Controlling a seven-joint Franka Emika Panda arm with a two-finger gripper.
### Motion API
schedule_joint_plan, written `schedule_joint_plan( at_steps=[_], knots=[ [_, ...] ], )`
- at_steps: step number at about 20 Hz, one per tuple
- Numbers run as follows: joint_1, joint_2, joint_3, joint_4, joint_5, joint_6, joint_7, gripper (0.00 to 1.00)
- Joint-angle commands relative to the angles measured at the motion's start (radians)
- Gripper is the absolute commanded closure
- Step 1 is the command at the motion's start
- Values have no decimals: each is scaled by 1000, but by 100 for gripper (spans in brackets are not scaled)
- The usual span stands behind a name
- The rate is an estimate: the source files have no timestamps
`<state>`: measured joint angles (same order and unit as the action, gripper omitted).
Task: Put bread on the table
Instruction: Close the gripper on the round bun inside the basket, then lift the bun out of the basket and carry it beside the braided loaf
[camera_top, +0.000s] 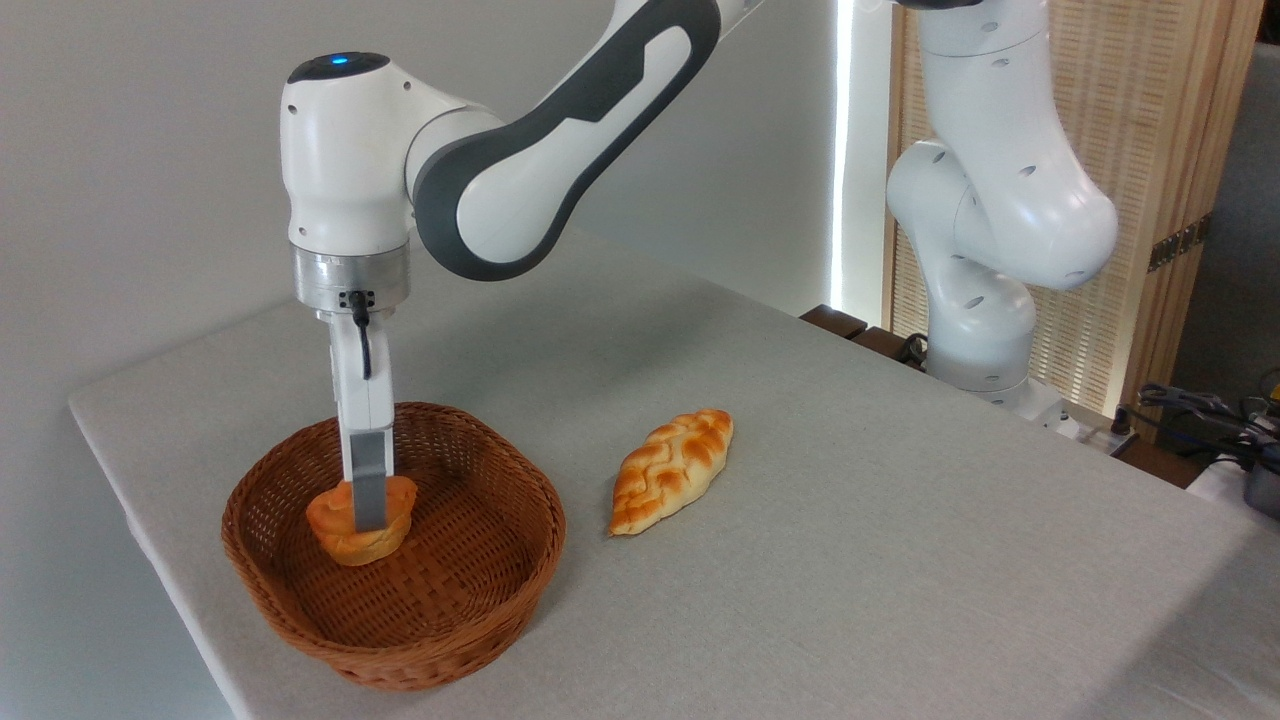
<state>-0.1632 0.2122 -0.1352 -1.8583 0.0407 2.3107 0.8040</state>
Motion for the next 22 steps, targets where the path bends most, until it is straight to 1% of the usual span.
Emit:
schedule_joint_plan(
  at_steps=[1, 5, 6, 7, 9, 10, 11, 13, 14, 15, 16, 17, 19, 21, 22],
  knots=[
    [2, -8, 2, -10, 18, 15, 14, 79],
    [4, -17, 0, -9, 16, 7, 1, 78],
    [5, -31, 0, -6, 13, -10, 0, 77],
    [7, -48, 0, -1, 4, -57, 0, 77],
    [8, -62, 6, 20, 2, -135, 0, 77],
    [11, -71, 11, 25, -2, -146, 0, 77],
    [20, -86, 12, 25, -21, -149, -3, 77],
    [46, -134, 35, 25, -83, -178, 0, 77],
    [59, -158, 49, 25, -116, -212, 6, 77],
    [70, -184, 63, 24, -143, -237, 7, 77],
    [76, -209, 78, 22, -160, -264, 9, 77],
    [77, -232, 98, 18, -162, -308, 11, 77],
    [76, -275, 115, 7, -162, -416, 33, 77],
    [62, -341, 117, -36, -162, -447, 52, 75],
    [47, -379, 117, -68, -160, -459, 53, 74]
  ],
)
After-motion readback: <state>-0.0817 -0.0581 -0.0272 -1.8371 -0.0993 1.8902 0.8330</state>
